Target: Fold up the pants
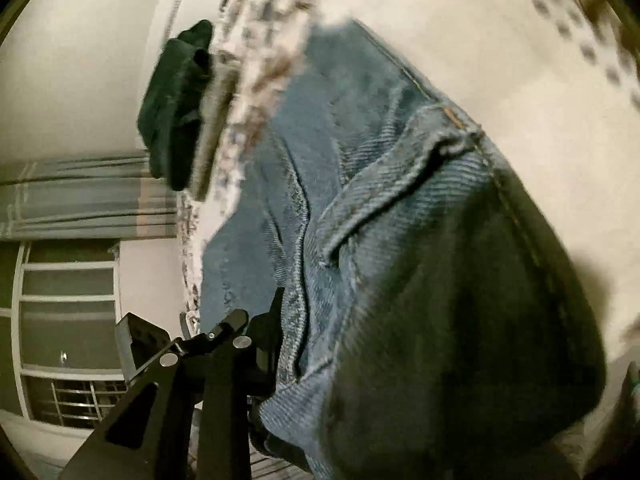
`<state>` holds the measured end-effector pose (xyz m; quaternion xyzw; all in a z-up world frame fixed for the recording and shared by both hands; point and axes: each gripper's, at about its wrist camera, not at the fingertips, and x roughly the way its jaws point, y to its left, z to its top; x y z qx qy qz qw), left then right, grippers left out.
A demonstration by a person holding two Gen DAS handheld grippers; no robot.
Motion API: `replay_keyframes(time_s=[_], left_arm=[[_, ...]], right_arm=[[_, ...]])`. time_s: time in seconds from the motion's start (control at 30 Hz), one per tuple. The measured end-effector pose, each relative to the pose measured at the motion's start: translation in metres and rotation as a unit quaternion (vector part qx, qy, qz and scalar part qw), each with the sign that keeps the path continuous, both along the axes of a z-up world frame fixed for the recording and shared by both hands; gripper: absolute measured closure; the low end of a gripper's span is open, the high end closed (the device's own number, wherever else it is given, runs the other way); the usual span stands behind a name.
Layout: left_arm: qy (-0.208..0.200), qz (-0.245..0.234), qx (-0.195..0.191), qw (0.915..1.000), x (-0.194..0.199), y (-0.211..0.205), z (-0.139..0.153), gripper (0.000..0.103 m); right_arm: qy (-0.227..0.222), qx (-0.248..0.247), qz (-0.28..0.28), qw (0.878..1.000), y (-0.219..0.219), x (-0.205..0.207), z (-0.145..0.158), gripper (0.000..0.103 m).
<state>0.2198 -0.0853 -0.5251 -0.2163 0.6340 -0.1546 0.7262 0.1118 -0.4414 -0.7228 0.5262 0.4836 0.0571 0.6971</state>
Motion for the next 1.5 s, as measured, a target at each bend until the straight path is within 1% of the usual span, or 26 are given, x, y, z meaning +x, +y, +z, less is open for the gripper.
replay_keyframes(time_s=[0.1, 0.17, 0.33, 0.4, 0.47, 0.57, 0.6, 0.67, 0.73, 0.8, 0.83, 0.9, 0.93, 1.0, 1.07, 1.13, 1.17, 1.2, 1.27, 1.3, 1.33, 1.37, 1.4, 1.43, 1.47, 1.5], left_arm=[[-0.012, 0.004, 0.0, 0.9999, 0.006, -0.001, 0.029, 0.079], [-0.021, 0.009, -0.002, 0.9997, 0.013, -0.001, 0.056, 0.079], [-0.061, 0.022, -0.013, 0.9978, 0.05, 0.006, 0.119, 0.079], [-0.076, 0.026, -0.017, 0.9966, 0.072, 0.01, 0.139, 0.079], [-0.091, 0.029, -0.022, 0.9952, 0.104, 0.015, 0.159, 0.079], [-0.114, 0.03, -0.021, 0.9928, 0.157, 0.026, 0.184, 0.079], [-0.121, 0.031, -0.021, 0.9919, 0.182, 0.031, 0.193, 0.08], [-0.131, 0.03, -0.023, 0.9906, 0.221, 0.039, 0.202, 0.079], [-0.14, 0.031, -0.025, 0.9894, 0.264, 0.053, 0.209, 0.08], [-0.146, 0.031, -0.024, 0.9885, 0.317, 0.067, 0.202, 0.08], [-0.147, 0.029, -0.024, 0.9884, 0.333, 0.071, 0.2, 0.08], [-0.147, 0.025, -0.02, 0.9886, 0.383, 0.082, 0.185, 0.08], [-0.146, 0.022, -0.019, 0.9889, 0.398, 0.086, 0.179, 0.08], [-0.142, 0.014, -0.011, 0.9897, 0.435, 0.096, 0.155, 0.079], [-0.129, 0.008, -0.004, 0.9916, 0.455, 0.101, 0.134, 0.079], [-0.11, 0.003, 0.0, 0.9939, 0.467, 0.107, 0.107, 0.077], [-0.104, 0.002, 0.002, 0.9946, 0.467, 0.108, 0.099, 0.076], [-0.097, 0.004, 0.003, 0.9953, 0.466, 0.111, 0.089, 0.07], [-0.092, 0.012, 0.002, 0.9957, 0.461, 0.115, 0.085, 0.06], [-0.088, 0.017, 0.006, 0.996, 0.457, 0.116, 0.086, 0.052], [-0.084, 0.023, 0.005, 0.9961, 0.452, 0.117, 0.088, 0.05], [-0.084, 0.025, 0.013, 0.996, 0.448, 0.116, 0.091, 0.047], [-0.085, 0.029, 0.041, 0.9951, 0.441, 0.115, 0.097, 0.032], [-0.087, 0.033, 0.065, 0.9935, 0.438, 0.114, 0.102, 0.024], [-0.095, 0.036, 0.098, 0.99, 0.429, 0.112, 0.111, 0.022], [-0.104, 0.038, 0.116, 0.987, 0.422, 0.111, 0.118, 0.021]], right_arm=[[-0.013, -0.005, 0.007, 1.0, -0.003, 0.011, 0.035, 0.073], [-0.022, -0.008, 0.014, 1.0, -0.004, 0.024, 0.063, 0.073], [-0.061, -0.02, 0.031, 0.997, 0.001, 0.068, 0.132, 0.073], [-0.078, -0.024, 0.035, 0.996, 0.004, 0.099, 0.158, 0.073], [-0.094, -0.03, 0.038, 0.994, 0.01, 0.135, 0.179, 0.073], [-0.116, -0.035, 0.037, 0.992, 0.024, 0.196, 0.2, 0.073], [-0.123, -0.037, 0.037, 0.991, 0.029, 0.219, 0.206, 0.073], [-0.137, -0.041, 0.035, 0.989, 0.038, 0.266, 0.214, 0.073], [-0.147, -0.044, 0.032, 0.988, 0.049, 0.315, 0.217, 0.073], [-0.155, -0.051, 0.031, 0.986, 0.061, 0.37, 0.214, 0.073], [-0.157, -0.053, 0.029, 0.986, 0.066, 0.391, 0.212, 0.073], [-0.157, -0.054, 0.028, 0.986, 0.076, 0.438, 0.2, 0.073], [-0.155, -0.057, 0.028, 0.986, 0.081, 0.46, 0.192, 0.073], [-0.147, -0.06, 0.029, 0.987, 0.091, 0.498, 0.173, 0.073], [-0.129, -0.065, 0.034, 0.989, 0.099, 0.525, 0.147, 0.073], [-0.108, -0.072, 0.04, 0.991, 0.106, 0.537, 0.122, 0.073], [-0.1, -0.074, 0.042, 0.991, 0.108, 0.54, 0.111, 0.073], [-0.094, -0.075, 0.044, 0.992, 0.108, 0.541, 0.103, 0.072], [-0.082, -0.074, 0.046, 0.993, 0.106, 0.538, 0.092, 0.067], [-0.077, -0.076, 0.048, 0.993, 0.102, 0.536, 0.088, 0.062], [-0.068, -0.082, 0.056, 0.993, 0.1, 0.535, 0.088, 0.052], [-0.059, -0.096, 0.063, 0.992, 0.1, 0.531, 0.089, 0.047], [-0.048, -0.112, 0.071, 0.99, 0.099, 0.53, 0.092, 0.043], [-0.039, -0.129, 0.081, 0.988, 0.098, 0.527, 0.097, 0.035], [-0.031, -0.148, 0.087, 0.985, 0.098, 0.525, 0.103, 0.027], [-0.021, -0.176, 0.092, 0.98, 0.096, 0.52, 0.109, 0.013]])
